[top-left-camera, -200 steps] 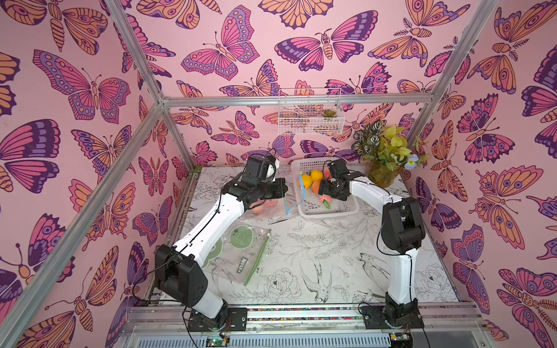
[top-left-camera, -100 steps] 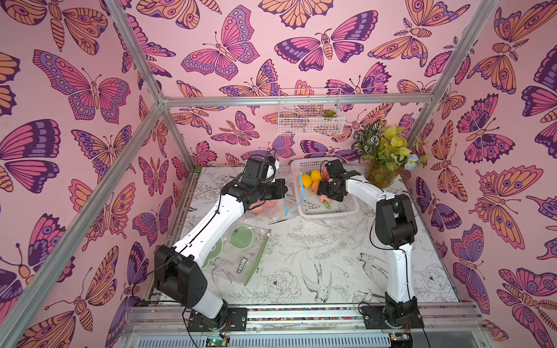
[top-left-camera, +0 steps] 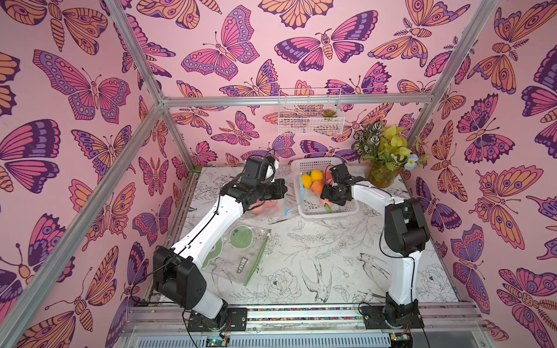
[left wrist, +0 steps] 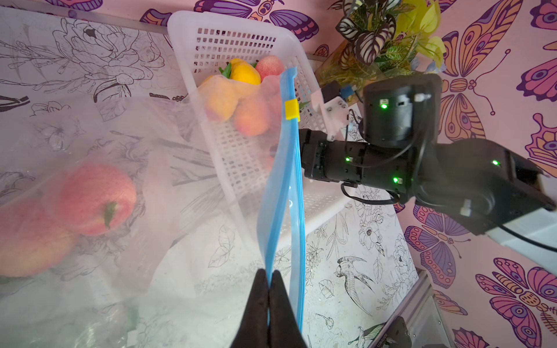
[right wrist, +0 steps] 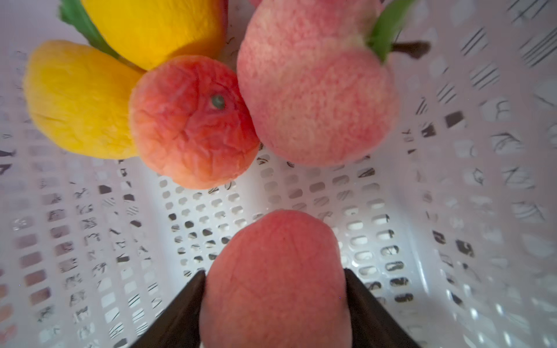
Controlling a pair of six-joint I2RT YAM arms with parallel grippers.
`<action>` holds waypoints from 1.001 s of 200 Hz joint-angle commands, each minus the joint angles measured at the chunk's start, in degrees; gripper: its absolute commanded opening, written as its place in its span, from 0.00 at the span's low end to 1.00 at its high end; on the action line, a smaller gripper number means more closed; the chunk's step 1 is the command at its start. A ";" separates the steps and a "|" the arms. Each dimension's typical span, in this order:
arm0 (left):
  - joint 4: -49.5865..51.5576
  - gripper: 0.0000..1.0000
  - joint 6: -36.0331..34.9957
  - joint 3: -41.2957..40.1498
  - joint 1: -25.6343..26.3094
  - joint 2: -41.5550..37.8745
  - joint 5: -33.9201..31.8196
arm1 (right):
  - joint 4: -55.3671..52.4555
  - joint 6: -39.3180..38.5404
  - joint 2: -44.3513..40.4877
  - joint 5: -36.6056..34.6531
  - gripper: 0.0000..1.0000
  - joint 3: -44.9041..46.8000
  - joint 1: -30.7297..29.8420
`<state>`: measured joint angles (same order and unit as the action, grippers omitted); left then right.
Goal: Place the peach in a zip-top bag and seal the zipper
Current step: Pick up the peach from the basket.
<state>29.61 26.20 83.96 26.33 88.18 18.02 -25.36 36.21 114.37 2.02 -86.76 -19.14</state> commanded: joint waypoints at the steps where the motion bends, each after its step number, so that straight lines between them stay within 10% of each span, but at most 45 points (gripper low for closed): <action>1: -0.72 0.00 -0.09 -0.91 0.24 -1.67 0.31 | 7.04 0.88 -7.26 1.39 0.67 4.20 0.51; 97: -0.96 0.00 0.89 -0.48 0.22 -1.09 1.40 | 15.87 -4.90 -28.25 9.88 0.67 15.83 0.56; 200: -1.50 0.00 2.32 -0.21 0.28 -0.50 2.22 | 16.88 -10.09 -32.17 21.81 0.66 12.49 -6.31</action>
<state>29.54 27.92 83.96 26.33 88.09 19.16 -9.39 28.64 82.08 19.88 -71.22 -23.14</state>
